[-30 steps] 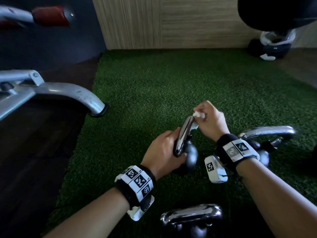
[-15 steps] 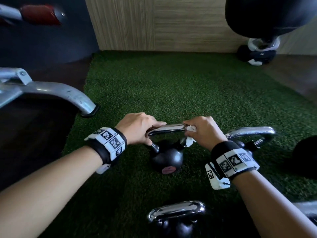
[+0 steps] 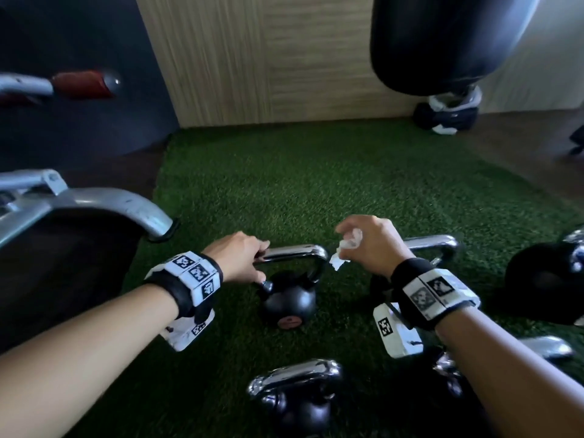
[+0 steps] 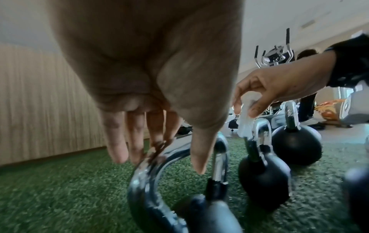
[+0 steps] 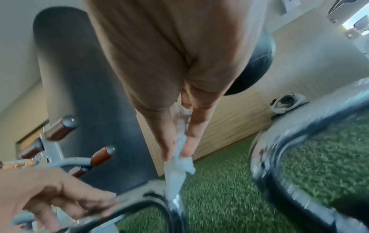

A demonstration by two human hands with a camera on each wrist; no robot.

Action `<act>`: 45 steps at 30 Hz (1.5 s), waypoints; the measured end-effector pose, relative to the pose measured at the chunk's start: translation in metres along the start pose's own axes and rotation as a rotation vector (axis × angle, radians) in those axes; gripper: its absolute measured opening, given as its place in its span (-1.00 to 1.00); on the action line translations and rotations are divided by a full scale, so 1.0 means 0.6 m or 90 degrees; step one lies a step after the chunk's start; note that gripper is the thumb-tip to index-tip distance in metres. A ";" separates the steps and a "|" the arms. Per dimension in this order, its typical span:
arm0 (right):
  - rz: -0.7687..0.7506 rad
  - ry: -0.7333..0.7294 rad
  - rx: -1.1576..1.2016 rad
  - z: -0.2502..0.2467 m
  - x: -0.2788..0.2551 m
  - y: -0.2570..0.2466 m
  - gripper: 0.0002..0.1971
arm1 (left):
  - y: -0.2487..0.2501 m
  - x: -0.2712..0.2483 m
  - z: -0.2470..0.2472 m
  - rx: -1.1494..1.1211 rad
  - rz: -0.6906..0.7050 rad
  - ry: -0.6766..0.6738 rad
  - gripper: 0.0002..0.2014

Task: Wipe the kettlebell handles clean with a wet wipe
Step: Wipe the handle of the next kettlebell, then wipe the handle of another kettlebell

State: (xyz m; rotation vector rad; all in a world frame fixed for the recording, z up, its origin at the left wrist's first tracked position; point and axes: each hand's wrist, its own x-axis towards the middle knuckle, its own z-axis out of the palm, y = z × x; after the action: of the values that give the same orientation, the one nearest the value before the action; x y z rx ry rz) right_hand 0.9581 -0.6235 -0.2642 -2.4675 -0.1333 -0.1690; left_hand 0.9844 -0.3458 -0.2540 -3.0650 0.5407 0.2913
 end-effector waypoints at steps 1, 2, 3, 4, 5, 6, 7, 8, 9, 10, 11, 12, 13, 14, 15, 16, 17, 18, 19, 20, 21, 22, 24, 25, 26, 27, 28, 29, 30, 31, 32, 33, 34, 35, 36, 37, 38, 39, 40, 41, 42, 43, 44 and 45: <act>-0.002 0.021 0.005 -0.031 -0.014 0.007 -0.69 | 0.013 -0.008 -0.013 0.001 0.004 -0.012 -0.43; -0.002 0.038 0.005 -0.061 -0.029 0.016 -0.73 | 0.028 -0.015 -0.027 0.001 0.017 -0.011 -0.47; 0.001 0.045 0.002 -0.090 -0.046 0.024 -0.76 | 0.045 -0.023 -0.041 -0.002 0.037 -0.008 -0.54; 0.007 0.049 0.002 -0.116 -0.062 0.035 -0.79 | 0.063 -0.028 -0.054 -0.003 0.057 -0.013 -0.59; 0.014 0.052 0.005 -0.140 -0.079 0.045 -0.81 | 0.084 -0.033 -0.066 -0.009 0.074 -0.027 -0.59; 0.020 0.050 0.009 -0.161 -0.095 0.057 -0.83 | 0.106 -0.033 -0.072 -0.026 0.080 -0.046 -0.58; 0.022 0.045 0.007 -0.181 -0.110 0.069 -0.85 | 0.129 -0.029 -0.076 -0.050 0.080 -0.066 -0.58; 0.031 0.044 0.002 -0.195 -0.123 0.081 -0.85 | 0.150 -0.018 -0.074 -0.072 0.075 -0.086 -0.60; 0.043 0.052 -0.003 -0.208 -0.137 0.091 -0.85 | 0.172 -0.001 -0.067 -0.090 0.068 -0.105 -0.63; 0.058 0.066 -0.009 -0.216 -0.148 0.101 -0.84 | 0.192 0.017 -0.056 -0.117 0.049 -0.120 -0.66; 0.073 0.085 -0.014 -0.222 -0.159 0.109 -0.83 | 0.212 0.037 -0.040 -0.154 0.029 -0.130 -0.70; 0.089 0.102 -0.020 -0.228 -0.170 0.115 -0.81 | 0.231 0.056 -0.021 -0.190 0.014 -0.140 -0.72; 0.103 0.114 -0.023 -0.233 -0.182 0.120 -0.80 | 0.248 0.074 0.001 -0.218 0.003 -0.150 -0.73; 0.117 0.120 -0.022 -0.237 -0.191 0.126 -0.78 | 0.261 0.090 0.021 -0.234 -0.013 -0.158 -0.72; 0.129 0.123 -0.025 -0.241 -0.203 0.134 -0.78 | 0.274 0.106 0.043 -0.250 -0.031 -0.161 -0.70; 0.145 0.127 -0.019 -0.245 -0.215 0.141 -0.78 | 0.282 0.121 0.065 -0.267 -0.051 -0.165 -0.67; 0.170 0.139 -0.003 -0.251 -0.227 0.143 -0.79 | 0.289 0.134 0.083 -0.290 -0.068 -0.175 -0.66; 0.195 0.157 0.012 -0.259 -0.239 0.144 -0.79 | 0.295 0.147 0.100 -0.324 -0.079 -0.189 -0.67; 0.214 0.177 0.027 -0.269 -0.250 0.143 -0.79 | 0.299 0.160 0.115 -0.368 -0.093 -0.201 -0.69; 0.228 0.193 0.058 -0.279 -0.261 0.139 -0.79 | 0.302 0.167 0.124 -0.416 -0.112 -0.212 -0.71; 0.242 0.209 0.100 -0.288 -0.269 0.130 -0.78 | 0.304 0.172 0.133 -0.467 -0.133 -0.216 -0.72; 0.261 0.223 0.144 -0.295 -0.273 0.120 -0.79 | 0.305 0.176 0.141 -0.514 -0.150 -0.213 -0.72; 0.296 0.240 0.231 -0.307 -0.279 0.106 -0.80 | 0.313 0.178 0.149 -0.571 -0.159 -0.211 -0.68; 0.314 0.247 0.283 -0.314 -0.282 0.101 -0.81 | 0.319 0.177 0.151 -0.578 -0.151 -0.217 -0.64; 0.334 0.256 0.311 -0.320 -0.284 0.096 -0.82 | 0.326 0.174 0.153 -0.576 -0.144 -0.229 -0.60; 0.333 0.262 0.287 -0.329 -0.286 0.094 -0.82 | 0.332 0.174 0.152 -0.578 -0.139 -0.236 -0.57; 0.310 0.238 0.240 -0.336 -0.287 0.099 -0.79 | 0.336 0.173 0.151 -0.589 -0.139 -0.240 -0.55; 0.301 0.205 0.204 -0.339 -0.290 0.095 -0.75 | 0.339 0.174 0.149 -0.604 -0.138 -0.237 -0.51; 0.297 0.186 0.198 -0.343 -0.295 0.098 -0.75 | 0.342 0.178 0.147 -0.614 -0.144 -0.228 -0.48; 0.315 0.164 0.221 -0.345 -0.297 0.107 -0.83 | 0.345 0.184 0.148 -0.610 -0.149 -0.227 -0.46; 0.323 0.145 0.208 -0.342 -0.299 0.115 -0.91 | 0.345 0.187 0.148 -0.597 -0.151 -0.239 -0.46; 0.340 0.109 0.215 -0.339 -0.298 0.121 -0.88 | 0.345 0.193 0.149 -0.589 -0.146 -0.253 -0.45; 0.358 0.092 0.246 -0.336 -0.296 0.124 -0.83 | 0.346 0.195 0.148 -0.589 -0.150 -0.263 -0.45; 0.350 0.066 0.221 -0.337 -0.295 0.135 -0.81 | 0.348 0.199 0.149 -0.600 -0.165 -0.269 -0.43; 0.328 0.053 0.180 -0.340 -0.295 0.150 -0.79 | 0.348 0.201 0.147 -0.608 -0.186 -0.276 -0.40; 0.293 0.043 0.146 -0.345 -0.295 0.168 -0.75 | 0.349 0.203 0.147 -0.625 -0.207 -0.279 -0.35; 0.271 0.038 0.127 -0.350 -0.291 0.182 -0.71 | 0.348 0.204 0.148 -0.635 -0.231 -0.283 -0.30; 0.246 0.024 0.095 -0.356 -0.282 0.200 -0.67 | 0.345 0.207 0.150 -0.640 -0.249 -0.280 -0.26; 0.226 0.004 0.057 -0.359 -0.273 0.217 -0.63 | 0.340 0.206 0.153 -0.634 -0.271 -0.275 -0.25; 0.212 -0.009 0.029 -0.359 -0.262 0.236 -0.58 | 0.335 0.203 0.157 -0.630 -0.287 -0.268 -0.25; 0.194 -0.014 0.025 -0.357 -0.250 0.250 -0.54 | 0.329 0.200 0.160 -0.616 -0.306 -0.268 -0.28; 0.165 -0.018 0.029 -0.355 -0.238 0.264 -0.52 | 0.321 0.198 0.165 -0.597 -0.320 -0.267 -0.33; 0.133 -0.030 0.019 -0.352 -0.226 0.279 -0.51 | 0.318 0.194 0.172 -0.573 -0.334 -0.273 -0.35; 0.110 -0.048 -0.008 -0.347 -0.216 0.288 -0.52 | 0.316 0.189 0.180 -0.561 -0.348 -0.289 -0.33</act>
State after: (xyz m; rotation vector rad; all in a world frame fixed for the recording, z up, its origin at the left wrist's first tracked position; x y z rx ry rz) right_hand 0.8356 -0.8952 -0.2272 -2.4836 0.0488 -0.0030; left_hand 1.0049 -0.5572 -0.3779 -3.4939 -0.6062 1.4687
